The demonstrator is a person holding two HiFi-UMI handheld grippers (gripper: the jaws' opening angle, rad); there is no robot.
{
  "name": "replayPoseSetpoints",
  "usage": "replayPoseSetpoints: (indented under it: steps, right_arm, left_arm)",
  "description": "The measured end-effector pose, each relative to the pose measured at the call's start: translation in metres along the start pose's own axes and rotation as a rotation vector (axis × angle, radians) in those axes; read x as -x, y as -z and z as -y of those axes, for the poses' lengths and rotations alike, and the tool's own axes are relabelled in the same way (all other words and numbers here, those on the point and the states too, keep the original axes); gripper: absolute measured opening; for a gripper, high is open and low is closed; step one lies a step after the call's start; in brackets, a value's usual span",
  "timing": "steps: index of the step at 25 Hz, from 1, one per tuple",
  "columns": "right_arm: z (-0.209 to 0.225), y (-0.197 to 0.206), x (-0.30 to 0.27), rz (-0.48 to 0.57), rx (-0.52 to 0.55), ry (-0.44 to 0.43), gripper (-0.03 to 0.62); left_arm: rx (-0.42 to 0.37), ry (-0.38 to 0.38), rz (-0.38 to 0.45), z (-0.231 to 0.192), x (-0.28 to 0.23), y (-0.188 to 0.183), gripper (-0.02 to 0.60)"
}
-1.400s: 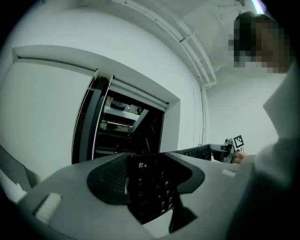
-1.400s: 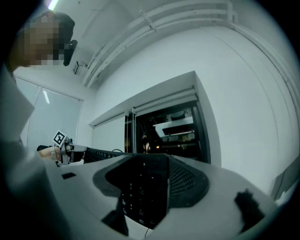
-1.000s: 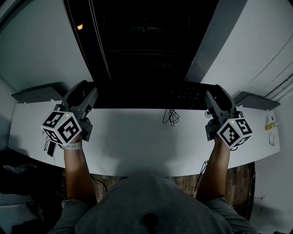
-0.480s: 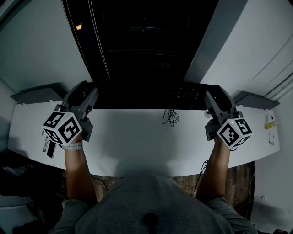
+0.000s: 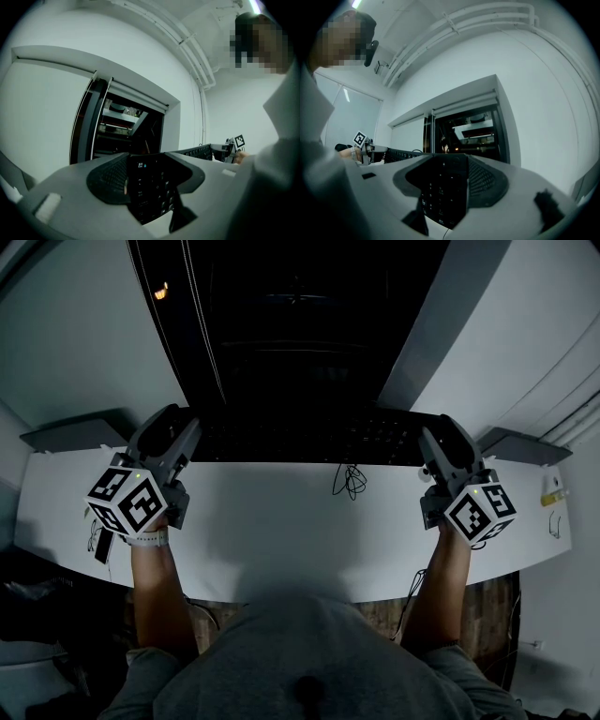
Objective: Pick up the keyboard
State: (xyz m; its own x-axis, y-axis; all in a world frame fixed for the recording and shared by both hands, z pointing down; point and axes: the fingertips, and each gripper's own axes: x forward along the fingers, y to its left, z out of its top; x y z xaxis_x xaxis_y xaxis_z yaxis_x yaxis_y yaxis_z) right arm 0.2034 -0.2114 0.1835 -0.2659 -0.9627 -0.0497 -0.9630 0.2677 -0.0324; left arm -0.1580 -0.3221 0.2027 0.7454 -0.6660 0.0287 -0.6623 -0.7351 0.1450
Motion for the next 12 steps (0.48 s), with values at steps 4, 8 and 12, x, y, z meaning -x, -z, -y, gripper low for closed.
replayPoseSetpoints:
  steps: [4, 8, 12]
  right_arm:
    - [0.0003, -0.0004, -0.0006, -0.001, 0.001, -0.002, 0.236]
    - [0.0008, 0.0009, -0.0015, -0.005, -0.007, -0.005, 0.236]
    - [0.0024, 0.0023, -0.0012, -0.003, -0.008, -0.005, 0.236]
  left_arm:
    - [0.003, -0.001, -0.002, -0.0004, -0.0005, 0.0003, 0.218]
    - [0.000, -0.003, -0.003, -0.0001, -0.0004, 0.0000, 0.217]
    - [0.000, -0.004, -0.003, 0.0004, -0.0009, 0.0006, 0.218]
